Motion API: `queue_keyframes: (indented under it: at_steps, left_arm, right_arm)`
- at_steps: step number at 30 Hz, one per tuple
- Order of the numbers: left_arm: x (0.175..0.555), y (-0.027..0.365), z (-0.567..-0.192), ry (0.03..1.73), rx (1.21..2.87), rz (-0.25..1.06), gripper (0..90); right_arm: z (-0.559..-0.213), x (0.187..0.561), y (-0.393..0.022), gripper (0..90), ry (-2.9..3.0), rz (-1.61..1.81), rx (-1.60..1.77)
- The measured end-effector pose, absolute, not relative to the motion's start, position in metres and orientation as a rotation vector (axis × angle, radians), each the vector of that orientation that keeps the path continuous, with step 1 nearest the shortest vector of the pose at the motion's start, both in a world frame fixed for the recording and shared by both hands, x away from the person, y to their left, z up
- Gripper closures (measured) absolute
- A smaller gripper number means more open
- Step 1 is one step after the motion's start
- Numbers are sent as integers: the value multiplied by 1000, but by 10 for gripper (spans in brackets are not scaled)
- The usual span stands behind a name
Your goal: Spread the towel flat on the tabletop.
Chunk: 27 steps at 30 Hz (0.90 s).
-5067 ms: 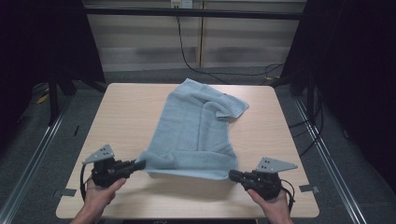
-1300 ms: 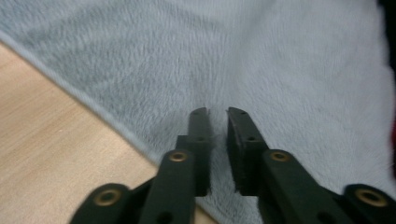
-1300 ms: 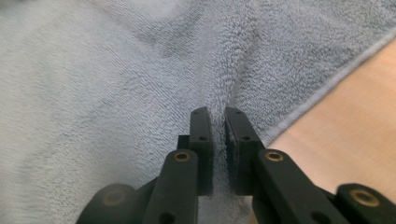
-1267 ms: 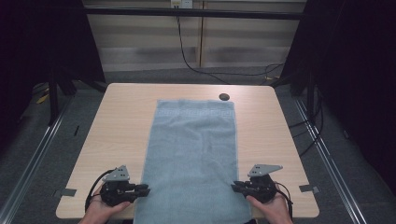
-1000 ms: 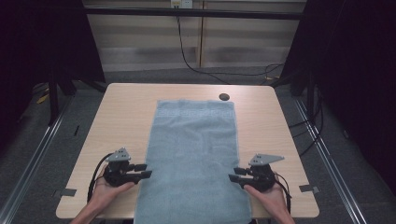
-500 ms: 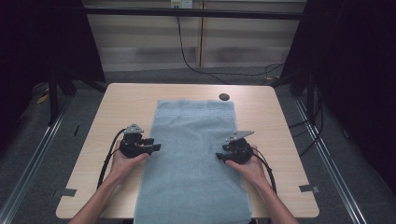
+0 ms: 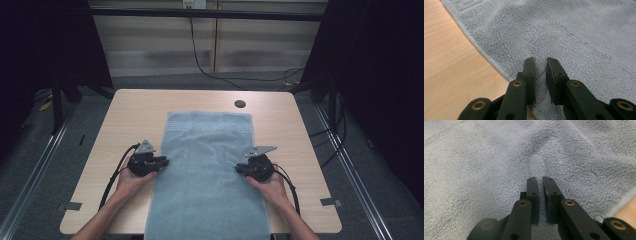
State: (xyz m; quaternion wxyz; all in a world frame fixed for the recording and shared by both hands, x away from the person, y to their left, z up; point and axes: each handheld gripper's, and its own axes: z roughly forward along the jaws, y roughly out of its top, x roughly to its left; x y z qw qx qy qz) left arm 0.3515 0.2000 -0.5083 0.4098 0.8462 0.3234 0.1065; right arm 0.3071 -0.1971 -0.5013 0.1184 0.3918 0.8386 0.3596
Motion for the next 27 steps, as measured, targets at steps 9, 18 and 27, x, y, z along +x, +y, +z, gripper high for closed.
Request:
queue_keyframes:
  at_steps: [9, 18, 27]
  left_arm:
    - [315, 207, -508, 791, 2120, 176, 793]
    - [280, 207, -504, 773, 2154, 147, 797]
    - [252, 215, -501, 769, 2161, 83, 787]
  right_arm:
    - [-499, 269, -199, 842, 2500, 1063, 1099]
    - [-499, 232, -205, 843, 2544, 1126, 1093]
    - [-497, 209, -203, 836, 2597, 1133, 1093]
